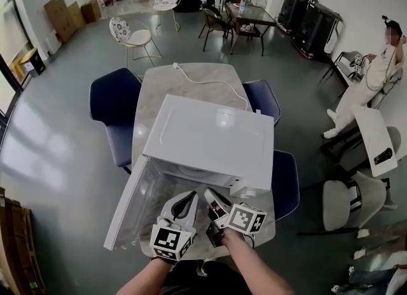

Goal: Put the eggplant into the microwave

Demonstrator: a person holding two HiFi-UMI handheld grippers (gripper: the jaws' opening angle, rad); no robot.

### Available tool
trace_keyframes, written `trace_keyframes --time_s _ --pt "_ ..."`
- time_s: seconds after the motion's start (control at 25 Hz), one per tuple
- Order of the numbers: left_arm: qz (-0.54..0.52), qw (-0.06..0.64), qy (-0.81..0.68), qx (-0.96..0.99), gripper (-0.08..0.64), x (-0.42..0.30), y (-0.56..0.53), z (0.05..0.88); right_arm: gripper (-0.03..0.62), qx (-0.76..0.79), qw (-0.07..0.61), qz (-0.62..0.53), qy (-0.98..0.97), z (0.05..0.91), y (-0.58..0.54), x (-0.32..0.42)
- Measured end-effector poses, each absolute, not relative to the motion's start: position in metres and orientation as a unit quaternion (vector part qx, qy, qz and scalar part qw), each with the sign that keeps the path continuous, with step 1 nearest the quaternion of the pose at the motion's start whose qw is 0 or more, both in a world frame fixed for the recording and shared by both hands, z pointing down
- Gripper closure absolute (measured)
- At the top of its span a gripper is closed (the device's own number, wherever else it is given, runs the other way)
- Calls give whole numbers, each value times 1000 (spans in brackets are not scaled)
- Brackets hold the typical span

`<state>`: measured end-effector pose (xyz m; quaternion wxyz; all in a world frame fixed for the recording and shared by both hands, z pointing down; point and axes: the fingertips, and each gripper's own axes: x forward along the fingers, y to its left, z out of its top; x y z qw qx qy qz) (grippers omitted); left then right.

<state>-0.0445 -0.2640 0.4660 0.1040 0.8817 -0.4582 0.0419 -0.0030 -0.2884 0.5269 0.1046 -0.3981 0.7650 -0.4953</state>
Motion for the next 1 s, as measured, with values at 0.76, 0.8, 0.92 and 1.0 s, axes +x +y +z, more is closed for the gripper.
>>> trace_keyframes --time_s 0.76,0.8,0.92,1.0 --pt "-18 48 -463 885 555 -2 -217 317 589 -423 52 -174 888 331 -256 43" --pt "-19 44 -463 885 554 0 -216 313 589 -423 52 -168 889 327 -255 45" --pt "-21 36 -463 885 554 0 -217 306 589 -423 42 -144 894 320 -251 41" --pt "-22 33 -465 884 555 -5 -219 304 589 -422 32 -128 897 318 -248 34"
